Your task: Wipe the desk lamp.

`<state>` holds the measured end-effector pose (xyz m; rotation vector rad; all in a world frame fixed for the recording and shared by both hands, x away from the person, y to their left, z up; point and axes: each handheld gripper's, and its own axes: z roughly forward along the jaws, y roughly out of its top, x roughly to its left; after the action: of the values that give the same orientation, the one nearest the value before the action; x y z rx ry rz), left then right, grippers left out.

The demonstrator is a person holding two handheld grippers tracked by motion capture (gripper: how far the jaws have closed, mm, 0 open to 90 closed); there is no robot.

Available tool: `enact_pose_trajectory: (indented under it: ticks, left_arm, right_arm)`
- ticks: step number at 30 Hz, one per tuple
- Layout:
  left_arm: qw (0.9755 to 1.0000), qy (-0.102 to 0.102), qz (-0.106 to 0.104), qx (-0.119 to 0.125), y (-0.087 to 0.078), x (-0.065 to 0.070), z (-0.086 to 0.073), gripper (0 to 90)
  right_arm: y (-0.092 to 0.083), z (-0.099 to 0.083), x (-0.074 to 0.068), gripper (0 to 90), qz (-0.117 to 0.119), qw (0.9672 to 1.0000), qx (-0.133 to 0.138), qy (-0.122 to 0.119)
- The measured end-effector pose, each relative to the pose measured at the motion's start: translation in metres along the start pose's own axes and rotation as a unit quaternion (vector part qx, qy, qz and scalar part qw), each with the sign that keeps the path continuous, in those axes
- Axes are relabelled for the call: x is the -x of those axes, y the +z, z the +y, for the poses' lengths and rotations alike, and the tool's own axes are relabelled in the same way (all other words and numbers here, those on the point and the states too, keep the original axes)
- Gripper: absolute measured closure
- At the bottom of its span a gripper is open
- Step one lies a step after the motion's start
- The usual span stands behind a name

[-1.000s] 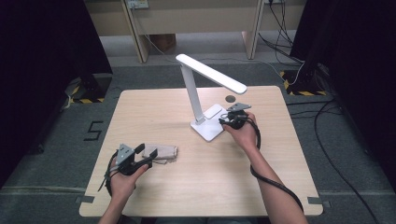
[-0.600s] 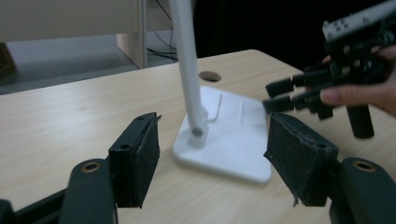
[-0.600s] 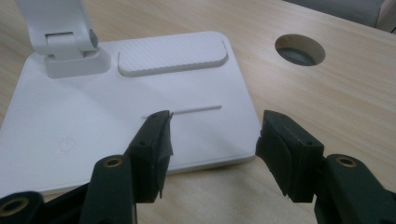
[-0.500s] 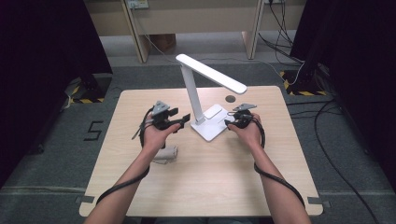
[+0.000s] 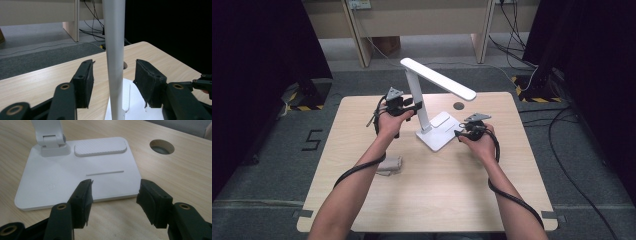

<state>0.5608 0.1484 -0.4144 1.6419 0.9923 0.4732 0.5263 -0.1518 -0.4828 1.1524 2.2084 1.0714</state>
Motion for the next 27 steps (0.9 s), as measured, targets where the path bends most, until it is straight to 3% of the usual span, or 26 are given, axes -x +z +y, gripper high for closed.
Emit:
enact_pose_trajectory:
  ticks: [3, 8, 12, 16, 23, 27]
  left_arm:
    - [0.9998, -0.014, -0.008, 0.006, 0.006, -0.001, 0.001, 55.0]
    - [0.9998, -0.01, -0.012, 0.012, 0.011, 0.001, 0.004, 61.0]
    - [0.9999, -0.006, -0.001, 0.01, 0.01, 0.002, 0.004, 72.1]
    - [1.0, 0.001, -0.005, 0.005, 0.005, 0.005, 0.003, 73.8]
    - [0.9998, 0.006, 0.015, -0.007, -0.016, 0.028, -0.004, 74.3]
    - [0.9991, 0.005, 0.043, -0.003, -0.037, 0.053, -0.014, 74.3]
  right_arm:
    - [-0.002, 0.001, 0.0, 45.6, 0.002, 1.0, 0.001, 0.002]
    - [-0.003, 0.0, -0.001, 47.0, 0.004, 1.0, 0.001, 0.0]
    - [-0.002, -0.001, -0.002, 47.8, 0.007, 1.0, 0.001, 0.002]
    - [-0.001, -0.002, -0.004, 48.0, 0.01, 0.9999, -0.001, 0.001]
    - [-0.001, -0.004, -0.007, 48.5, 0.014, 0.9999, -0.001, 0.001]
    - [-0.003, -0.006, -0.01, 53.1, 0.014, 0.9999, -0.006, 0.006]
